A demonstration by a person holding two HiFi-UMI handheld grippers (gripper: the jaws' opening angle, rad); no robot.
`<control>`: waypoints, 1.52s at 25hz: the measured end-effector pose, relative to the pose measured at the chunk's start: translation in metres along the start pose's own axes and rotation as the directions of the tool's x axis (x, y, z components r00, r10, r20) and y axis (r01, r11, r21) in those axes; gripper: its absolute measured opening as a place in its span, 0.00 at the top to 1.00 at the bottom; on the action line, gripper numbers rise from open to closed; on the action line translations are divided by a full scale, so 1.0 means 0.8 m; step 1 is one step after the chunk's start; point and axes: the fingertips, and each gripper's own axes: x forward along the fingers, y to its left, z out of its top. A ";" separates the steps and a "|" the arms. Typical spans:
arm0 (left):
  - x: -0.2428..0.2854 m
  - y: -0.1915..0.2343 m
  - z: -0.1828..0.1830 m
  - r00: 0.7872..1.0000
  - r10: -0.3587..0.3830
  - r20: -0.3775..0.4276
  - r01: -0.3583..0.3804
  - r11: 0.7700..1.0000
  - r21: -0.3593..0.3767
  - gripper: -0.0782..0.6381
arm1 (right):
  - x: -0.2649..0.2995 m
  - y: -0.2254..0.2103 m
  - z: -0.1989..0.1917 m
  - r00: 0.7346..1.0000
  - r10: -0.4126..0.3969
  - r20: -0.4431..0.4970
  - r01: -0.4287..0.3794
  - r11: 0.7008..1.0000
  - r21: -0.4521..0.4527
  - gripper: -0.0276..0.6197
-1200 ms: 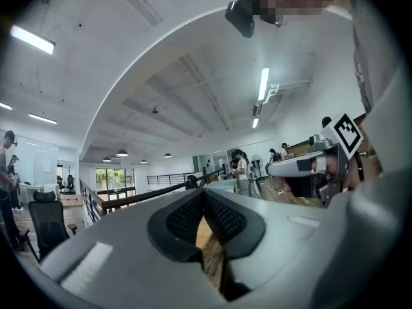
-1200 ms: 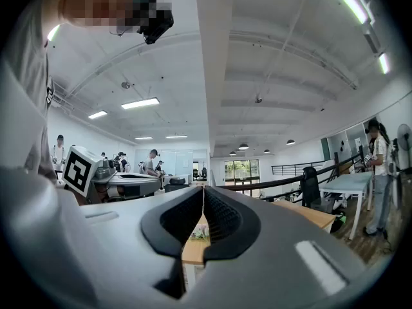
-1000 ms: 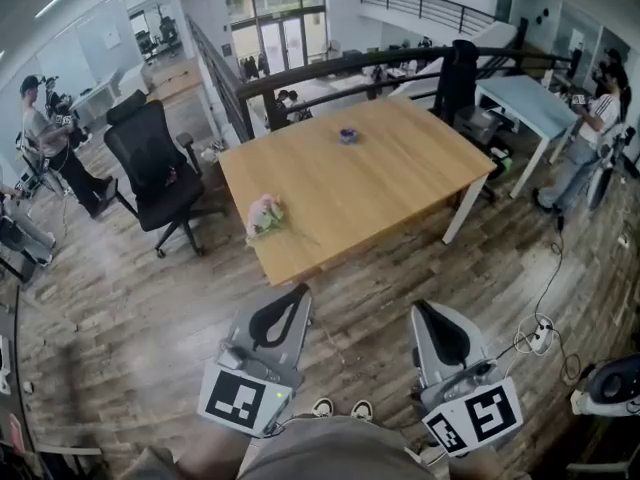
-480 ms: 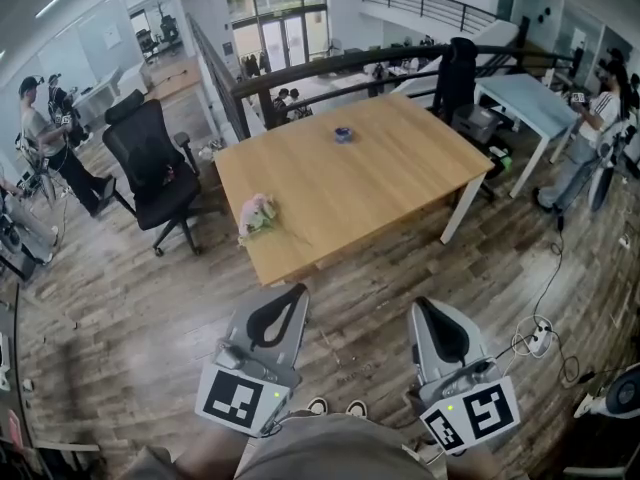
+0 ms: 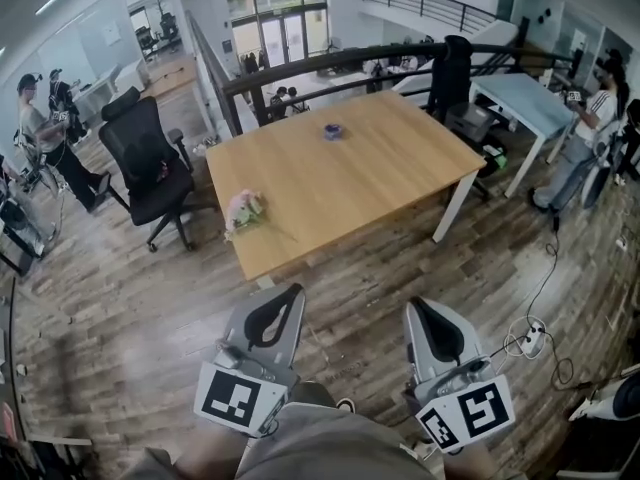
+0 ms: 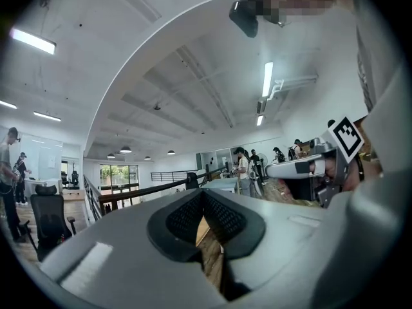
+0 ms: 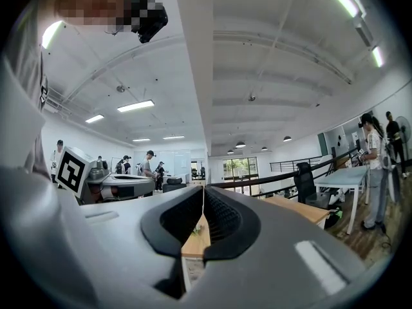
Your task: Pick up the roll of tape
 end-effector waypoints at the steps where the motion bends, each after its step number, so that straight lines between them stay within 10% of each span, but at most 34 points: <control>1: 0.001 -0.003 -0.002 1.000 0.004 0.006 -0.004 1.000 -0.003 0.89 | -0.002 -0.003 -0.003 1.000 -0.001 -0.004 0.001 1.000 0.001 0.93; 4: 0.003 -0.008 0.005 0.998 0.008 0.063 -0.006 1.000 -0.031 0.89 | -0.005 -0.011 -0.008 1.000 -0.007 -0.012 0.007 1.000 -0.006 0.93; 8: 0.016 -0.009 0.009 0.997 0.008 0.079 -0.003 0.998 -0.056 0.63 | -0.001 -0.023 -0.009 1.000 -0.013 -0.016 0.013 1.000 -0.011 0.93; 38: 0.314 0.203 -0.034 1.000 -0.023 0.010 0.024 0.997 -0.069 0.62 | 0.321 -0.185 -0.010 0.994 -0.053 -0.096 0.050 0.998 -0.030 0.93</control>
